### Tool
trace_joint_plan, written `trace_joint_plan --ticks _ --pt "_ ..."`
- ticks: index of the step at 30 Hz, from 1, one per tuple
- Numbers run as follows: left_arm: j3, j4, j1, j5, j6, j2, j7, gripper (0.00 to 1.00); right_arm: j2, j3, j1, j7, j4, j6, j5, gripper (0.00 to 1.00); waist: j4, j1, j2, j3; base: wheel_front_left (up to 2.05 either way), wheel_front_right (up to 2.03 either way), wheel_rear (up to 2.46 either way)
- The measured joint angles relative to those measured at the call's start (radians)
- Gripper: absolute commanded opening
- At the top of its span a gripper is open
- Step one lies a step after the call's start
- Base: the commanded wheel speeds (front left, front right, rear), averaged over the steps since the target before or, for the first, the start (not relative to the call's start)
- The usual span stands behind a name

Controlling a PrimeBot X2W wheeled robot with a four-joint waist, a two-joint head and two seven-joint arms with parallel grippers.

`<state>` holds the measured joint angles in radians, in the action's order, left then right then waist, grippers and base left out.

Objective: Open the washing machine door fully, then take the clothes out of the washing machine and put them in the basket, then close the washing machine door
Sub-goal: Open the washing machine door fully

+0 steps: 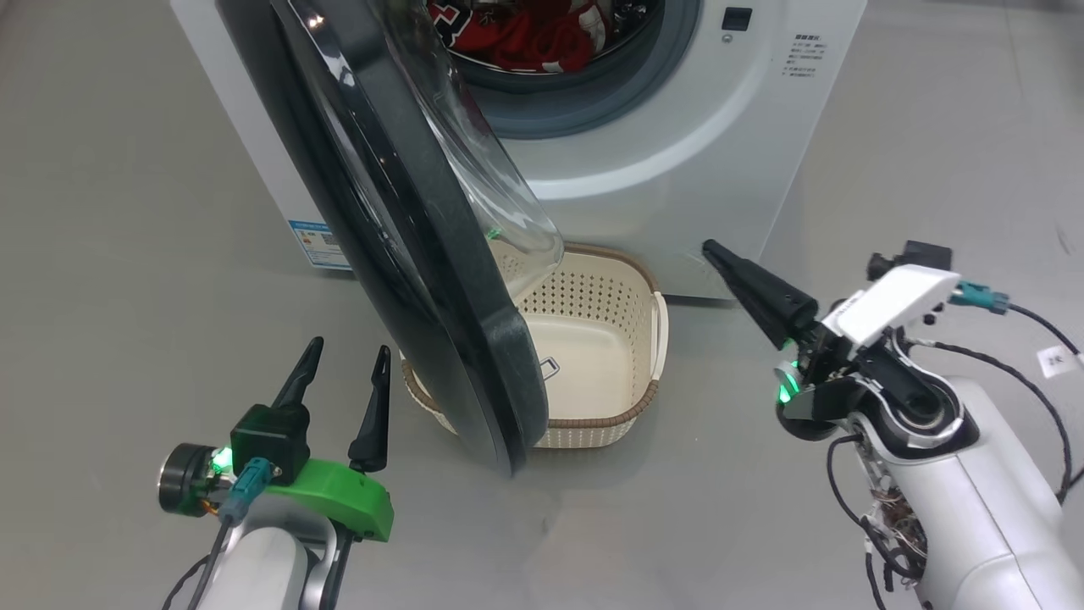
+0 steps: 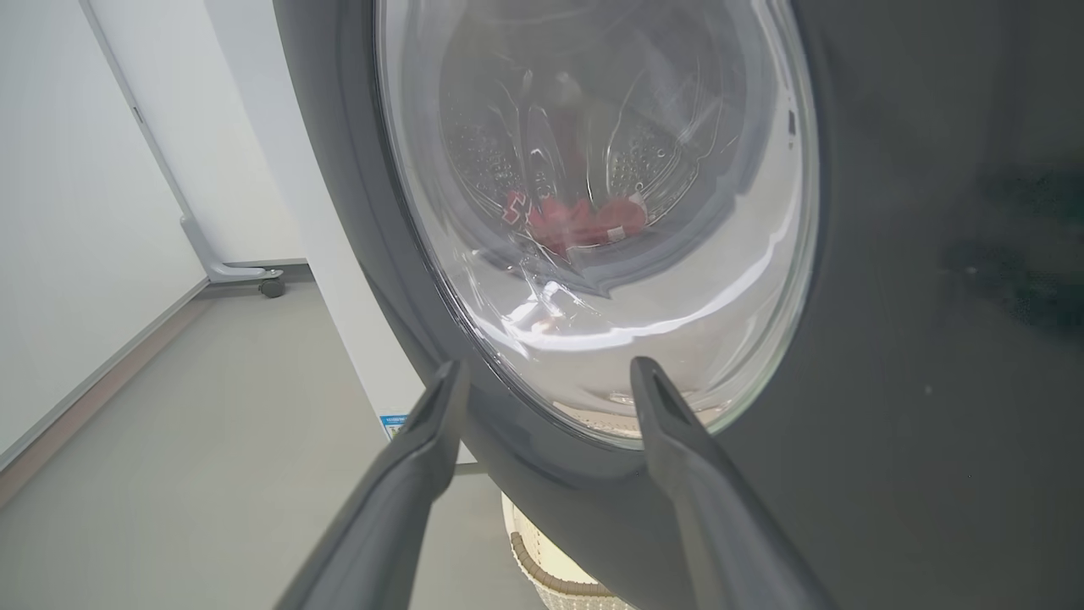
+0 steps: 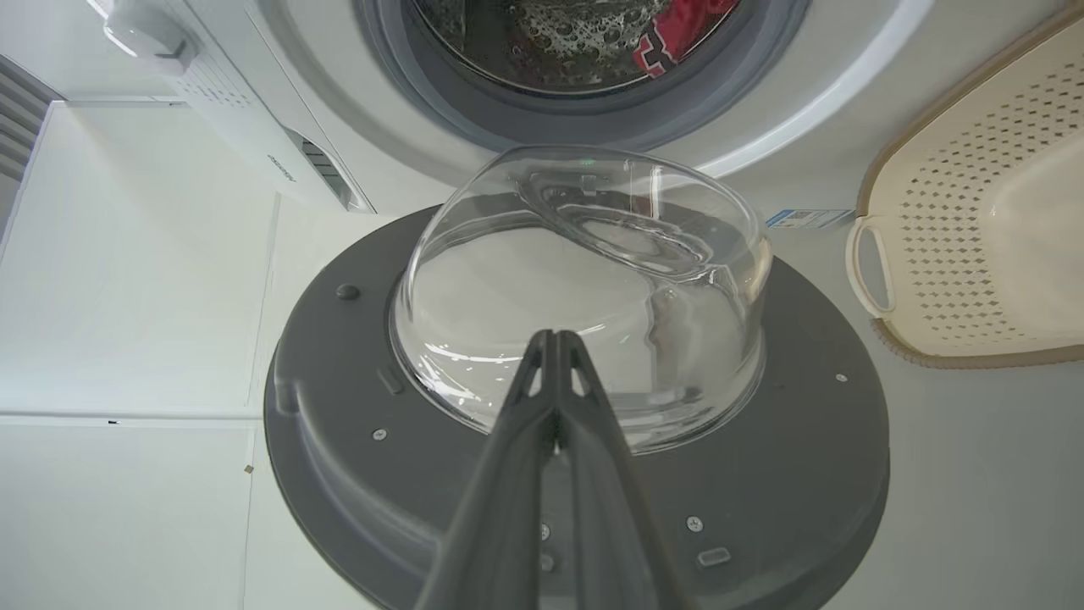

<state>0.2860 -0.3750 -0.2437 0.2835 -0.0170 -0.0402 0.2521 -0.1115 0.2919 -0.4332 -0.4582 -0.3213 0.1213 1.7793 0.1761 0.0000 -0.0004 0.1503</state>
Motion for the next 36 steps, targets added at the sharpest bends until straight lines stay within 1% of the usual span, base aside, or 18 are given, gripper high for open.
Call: trace_joint_plan --ticks 2,3,4,5,6,7,10,14,18,24,27,31,32,33,36 --pt "-0.004 0.0 0.003 -0.002 0.0 -0.003 0.0 1.0 -0.016 -0.028 0.024 0.029 0.015 0.0 -0.011 0.0 -0.008 0.0 0.0 -0.006 0.0 0.0 0.0" --pt "-0.006 -0.001 0.005 -0.003 0.0 -0.004 0.0 1.0 -0.021 -0.037 0.041 0.042 0.023 0.0 -0.016 0.13 -0.012 0.0 0.0 -0.01 0.0 0.0 0.0" --pt "-0.009 0.0 0.009 -0.003 0.0 -0.006 0.0 1.0 -0.022 -0.046 0.057 0.058 0.03 0.0 -0.023 0.36 -0.016 0.0 0.0 -0.014 0.0 0.0 0.0" --pt "-0.01 -0.001 0.014 -0.003 0.0 -0.007 0.0 1.0 -0.025 -0.055 0.073 0.073 0.036 0.0 -0.03 0.54 -0.02 0.0 0.0 -0.018 0.0 0.0 0.0" --pt "-0.01 -0.003 0.019 -0.003 0.0 -0.008 0.0 1.0 -0.029 -0.063 0.089 0.086 0.042 0.0 -0.038 0.92 -0.023 0.0 0.0 -0.021 0.0 0.0 0.0" --pt "-0.012 -0.003 0.024 -0.003 0.0 -0.008 0.0 1.0 -0.031 -0.072 0.103 0.103 0.049 0.0 -0.047 1.0 -0.027 0.0 0.0 -0.025 0.0 0.0 0.0" --pt "-0.018 -0.004 0.033 -0.004 0.0 -0.01 0.0 1.0 -0.046 -0.104 0.152 0.165 0.071 0.0 -0.086 1.0 -0.041 0.0 0.0 -0.04 0.0 0.0 0.0" --pt "-0.027 -0.005 0.051 -0.009 0.0 -0.015 0.0 1.0 -0.061 -0.121 0.2 0.224 0.087 0.0 -0.138 1.0 -0.057 0.0 0.0 -0.054 0.0 0.0 0.0" --pt "-0.031 -0.006 0.065 -0.01 -0.002 -0.02 0.0 1.0 -0.082 -0.132 0.246 0.301 0.09 0.0 -0.216 1.0 -0.074 0.0 0.0 -0.066 0.0 0.0 0.0" --pt "-0.034 -0.007 0.08 -0.011 -0.002 -0.02 0.0 1.0 -0.149 -0.114 0.3 0.418 0.094 0.0 -0.412 1.0 -0.095 0.0 0.0 -0.083 0.0 0.0 0.0" --pt "-0.038 -0.007 0.089 -0.011 -0.002 -0.02 0.0 1.0 -0.168 -0.103 0.33 0.48 0.083 0.0 -0.497 1.0 -0.104 0.0 0.0 -0.091 0.0 0.0 0.0" --pt "-0.04 -0.007 0.095 -0.011 -0.002 -0.02 0.0 1.0 -0.222 -0.082 0.362 0.57 0.066 -0.001 -0.655 1.0 -0.112 0.0 0.0 -0.1 0.0 0.0 0.0" --pt "-0.04 -0.007 0.095 -0.011 -0.002 -0.02 0.0 1.0 -0.222 -0.082 0.362 0.57 0.066 -0.001 -0.655 1.0 -0.112 0.0 0.0 -0.1 0.0 0.0 0.0" --pt "-0.041 -0.007 0.096 -0.011 -0.002 -0.02 0.0 1.0 -0.236 -0.078 0.365 0.591 0.062 -0.007 -0.692 1.0 -0.114 0.0 0.0 -0.102 0.0 0.0 0.0" --pt "-0.041 -0.007 0.098 -0.011 -0.002 -0.021 0.0 1.0 -0.267 -0.063 0.369 0.655 0.063 -0.04 -0.799 1.0 -0.117 0.0 0.0 -0.106 0.0 0.0 0.0"
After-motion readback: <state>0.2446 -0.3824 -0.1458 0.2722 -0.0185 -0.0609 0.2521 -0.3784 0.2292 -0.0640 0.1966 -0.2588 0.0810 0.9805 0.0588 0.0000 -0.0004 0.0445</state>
